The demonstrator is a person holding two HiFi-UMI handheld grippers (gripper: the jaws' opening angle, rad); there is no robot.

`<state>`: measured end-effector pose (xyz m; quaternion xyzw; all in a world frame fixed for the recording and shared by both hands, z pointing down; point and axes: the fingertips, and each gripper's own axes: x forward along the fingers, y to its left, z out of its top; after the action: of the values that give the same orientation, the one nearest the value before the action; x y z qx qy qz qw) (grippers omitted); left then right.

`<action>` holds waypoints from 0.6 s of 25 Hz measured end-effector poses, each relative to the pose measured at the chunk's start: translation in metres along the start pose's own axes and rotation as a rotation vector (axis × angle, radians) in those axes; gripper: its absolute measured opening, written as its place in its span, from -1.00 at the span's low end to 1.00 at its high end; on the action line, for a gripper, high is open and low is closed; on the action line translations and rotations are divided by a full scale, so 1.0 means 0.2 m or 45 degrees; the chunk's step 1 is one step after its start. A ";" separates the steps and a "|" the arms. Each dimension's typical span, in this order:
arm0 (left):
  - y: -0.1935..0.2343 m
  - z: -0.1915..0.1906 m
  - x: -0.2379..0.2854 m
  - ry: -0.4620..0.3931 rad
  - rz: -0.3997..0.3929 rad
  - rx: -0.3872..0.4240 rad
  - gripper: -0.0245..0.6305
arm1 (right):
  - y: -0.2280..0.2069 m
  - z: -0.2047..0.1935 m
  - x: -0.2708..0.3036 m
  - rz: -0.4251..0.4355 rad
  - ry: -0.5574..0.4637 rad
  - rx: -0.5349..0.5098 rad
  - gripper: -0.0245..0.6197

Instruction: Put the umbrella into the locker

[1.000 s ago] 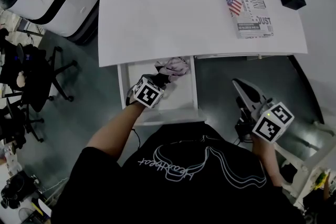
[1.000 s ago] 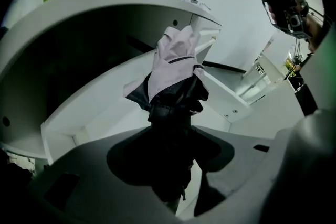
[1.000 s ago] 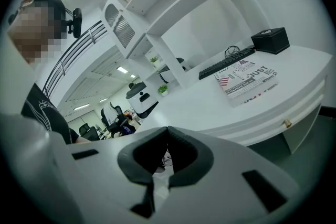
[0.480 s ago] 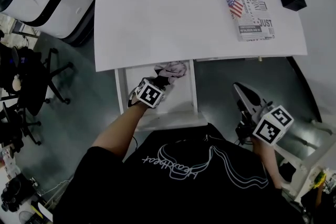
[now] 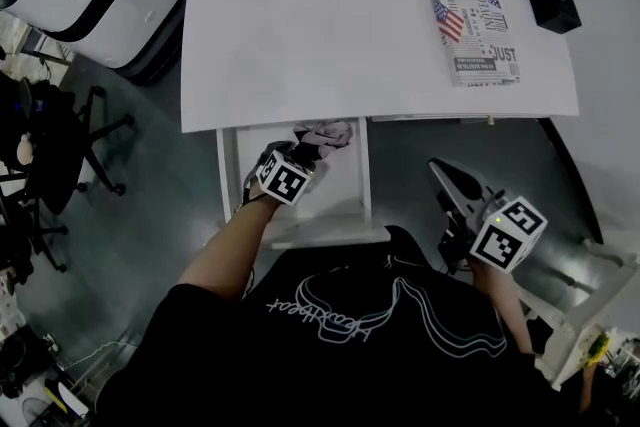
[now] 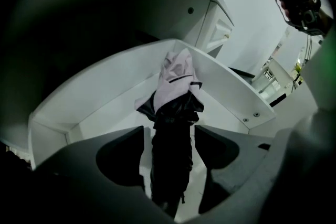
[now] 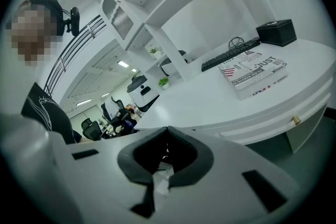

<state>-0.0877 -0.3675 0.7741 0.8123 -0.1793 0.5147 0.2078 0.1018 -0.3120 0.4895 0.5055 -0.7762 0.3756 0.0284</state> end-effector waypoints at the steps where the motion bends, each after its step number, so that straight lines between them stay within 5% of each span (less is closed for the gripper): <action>1: 0.01 0.02 -0.02 -0.022 0.004 -0.004 -0.02 | 0.02 0.01 0.01 0.014 0.006 -0.020 -0.91; 12: -0.02 0.25 -0.59 -0.397 0.071 -0.179 0.04 | 0.15 0.06 -0.02 0.170 0.049 -0.175 -0.91; 15: -0.08 0.37 -0.86 -0.573 0.125 -0.242 -0.30 | 0.21 0.10 -0.05 0.247 0.050 -0.221 -0.91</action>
<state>-0.0937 -0.3795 0.5869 0.8736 -0.3079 0.3111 0.2128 0.0796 -0.3089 0.4475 0.4162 -0.8504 0.3179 0.0507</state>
